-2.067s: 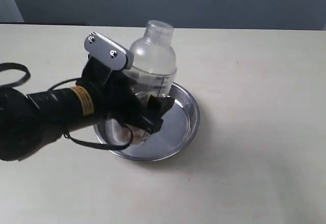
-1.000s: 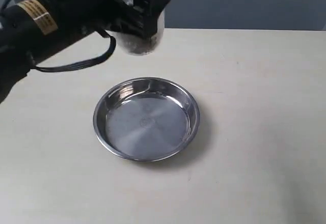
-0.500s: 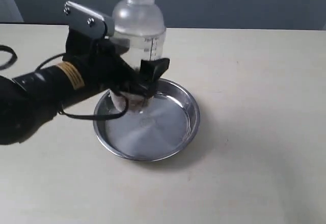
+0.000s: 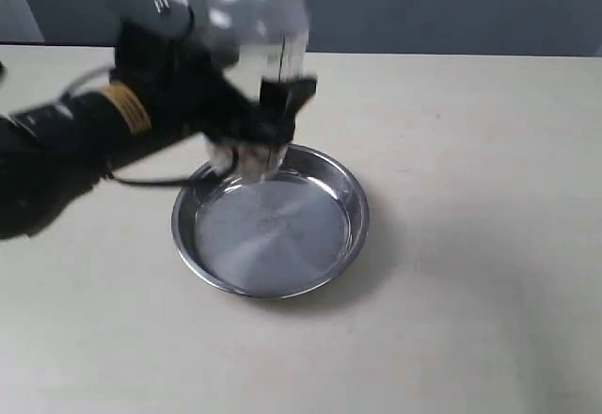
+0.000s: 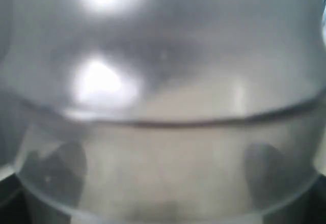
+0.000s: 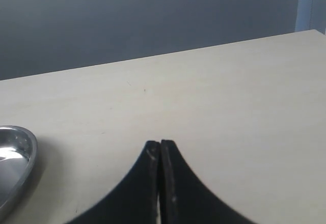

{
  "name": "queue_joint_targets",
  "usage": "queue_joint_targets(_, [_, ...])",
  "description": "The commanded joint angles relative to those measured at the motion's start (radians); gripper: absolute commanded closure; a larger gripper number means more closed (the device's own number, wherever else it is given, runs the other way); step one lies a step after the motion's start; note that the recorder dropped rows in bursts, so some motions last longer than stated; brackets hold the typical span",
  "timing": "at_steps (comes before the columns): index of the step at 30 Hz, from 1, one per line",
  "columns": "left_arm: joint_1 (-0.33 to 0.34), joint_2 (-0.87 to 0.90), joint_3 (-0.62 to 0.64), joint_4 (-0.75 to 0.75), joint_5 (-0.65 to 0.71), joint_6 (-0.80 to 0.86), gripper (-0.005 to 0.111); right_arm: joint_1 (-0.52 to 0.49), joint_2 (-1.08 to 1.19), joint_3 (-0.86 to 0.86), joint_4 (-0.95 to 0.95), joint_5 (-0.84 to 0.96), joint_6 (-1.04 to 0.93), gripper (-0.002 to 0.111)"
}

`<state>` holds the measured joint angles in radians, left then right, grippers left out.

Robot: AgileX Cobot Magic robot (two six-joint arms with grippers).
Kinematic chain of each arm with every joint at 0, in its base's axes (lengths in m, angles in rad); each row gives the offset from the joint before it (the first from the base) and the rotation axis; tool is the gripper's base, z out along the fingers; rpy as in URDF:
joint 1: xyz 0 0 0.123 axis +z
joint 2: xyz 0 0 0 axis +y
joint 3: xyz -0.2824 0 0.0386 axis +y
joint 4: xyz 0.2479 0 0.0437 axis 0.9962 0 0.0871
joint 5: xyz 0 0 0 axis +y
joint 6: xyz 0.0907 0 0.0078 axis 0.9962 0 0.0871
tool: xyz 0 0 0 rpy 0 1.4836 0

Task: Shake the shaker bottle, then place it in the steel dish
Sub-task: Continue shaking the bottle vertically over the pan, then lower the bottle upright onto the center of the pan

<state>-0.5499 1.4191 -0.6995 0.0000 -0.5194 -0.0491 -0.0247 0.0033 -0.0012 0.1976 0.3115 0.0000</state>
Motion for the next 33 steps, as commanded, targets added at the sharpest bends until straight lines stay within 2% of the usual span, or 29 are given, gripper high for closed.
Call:
queue_joint_targets(1, [0.0,-0.067,-0.051,0.013,0.059,0.025,0.106,-0.005,-0.003,0.001,-0.005,-0.008,0.0,0.109])
queue_joint_targets(3, [0.0,0.016,0.026,-0.027,0.053,0.021,0.106,-0.005,-0.003,0.001,-0.005,-0.008,0.0,0.109])
queue_joint_targets(5, [0.0,0.075,0.071,-0.071,-0.042,-0.015,0.106,-0.005,-0.003,0.001,-0.005,-0.008,0.0,0.109])
queue_joint_targets(7, [0.0,0.047,0.059,-0.023,-0.128,-0.027,0.106,-0.005,-0.003,0.001,-0.005,-0.008,0.0,0.109])
queue_joint_targets(9, [0.0,-0.032,-0.004,0.031,-0.161,-0.025,0.106,-0.005,-0.003,0.001,-0.005,-0.008,0.0,0.109])
queue_joint_targets(12, [0.0,-0.1,-0.079,0.044,-0.038,0.006,0.106,-0.005,-0.003,0.001,-0.005,-0.008,0.0,0.109])
queue_joint_targets(15, [0.0,0.006,-0.005,0.006,0.041,-0.004,0.106,-0.005,-0.003,0.001,-0.005,-0.008,0.0,0.109])
queue_joint_targets(18, [0.0,0.131,0.094,-0.023,-0.071,-0.085,0.106,-0.005,-0.003,0.001,-0.005,-0.008,0.0,0.109])
queue_joint_targets(22, [0.0,0.138,0.097,0.055,-0.276,-0.1,0.106,-0.005,-0.003,0.001,-0.005,-0.008,0.0,0.109])
queue_joint_targets(27, [0.0,0.18,0.071,-0.027,-0.335,0.025,0.106,-0.005,-0.003,0.001,-0.005,-0.008,0.0,0.109])
queue_joint_targets(33, [0.0,0.311,0.071,-0.047,-0.491,-0.064,0.106,-0.005,-0.003,0.001,-0.005,-0.008,0.0,0.109])
